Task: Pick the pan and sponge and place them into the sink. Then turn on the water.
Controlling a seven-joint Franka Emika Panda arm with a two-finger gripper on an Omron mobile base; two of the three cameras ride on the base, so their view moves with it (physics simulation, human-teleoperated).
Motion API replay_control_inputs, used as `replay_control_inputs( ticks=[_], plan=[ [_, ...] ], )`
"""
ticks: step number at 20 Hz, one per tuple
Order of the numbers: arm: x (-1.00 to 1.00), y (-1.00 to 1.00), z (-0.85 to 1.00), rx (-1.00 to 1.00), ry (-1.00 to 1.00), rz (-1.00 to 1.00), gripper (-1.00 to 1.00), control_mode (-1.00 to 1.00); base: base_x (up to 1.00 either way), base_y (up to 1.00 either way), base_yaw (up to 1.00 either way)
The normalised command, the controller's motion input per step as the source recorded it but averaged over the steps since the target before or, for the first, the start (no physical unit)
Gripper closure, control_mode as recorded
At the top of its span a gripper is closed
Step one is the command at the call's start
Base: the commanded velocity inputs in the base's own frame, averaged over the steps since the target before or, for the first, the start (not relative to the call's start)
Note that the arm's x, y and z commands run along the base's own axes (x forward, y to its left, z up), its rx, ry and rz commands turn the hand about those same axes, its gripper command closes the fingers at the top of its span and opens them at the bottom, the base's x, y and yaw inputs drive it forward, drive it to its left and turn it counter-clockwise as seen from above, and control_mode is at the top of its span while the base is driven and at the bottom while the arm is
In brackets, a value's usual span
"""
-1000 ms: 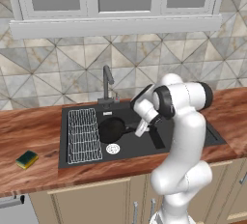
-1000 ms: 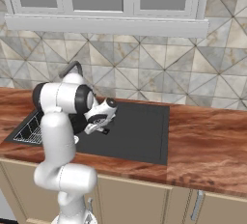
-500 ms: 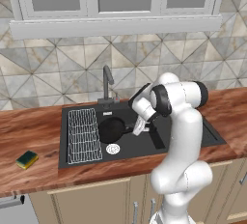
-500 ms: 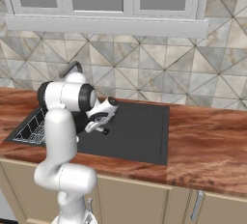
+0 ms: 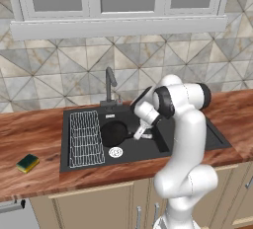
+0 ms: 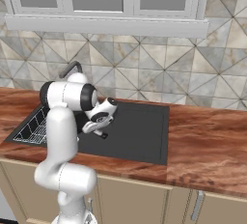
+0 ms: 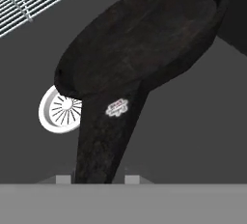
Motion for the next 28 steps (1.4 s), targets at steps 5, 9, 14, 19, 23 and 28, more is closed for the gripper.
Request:
replay_control_inputs(
  ticks=[5,9,14,19,23,28],
  plan=[
    [-0.05,0.3,-0.11,0.0,0.15,-0.1,1.0,-1.0,0.0,0.0,0.0],
    [0.29,0.3,-0.03,0.0,-0.01,-0.06,1.0,-1.0,0.0,0.0,0.0],
    [0.25,0.28,0.0,-0.02,-0.03,-0.03,-1.0,-1.0,0.0,0.0,0.0],
    [0.15,0.23,0.15,-0.02,-0.04,-0.01,-1.0,-1.0,0.0,0.0,0.0],
    [0.16,0.19,0.32,-0.02,-0.05,0.0,-1.0,-1.0,0.0,0.0,0.0],
    [0.19,0.1,0.29,-0.02,-0.07,0.0,-1.0,-1.0,0.0,0.0,0.0]
  ],
)
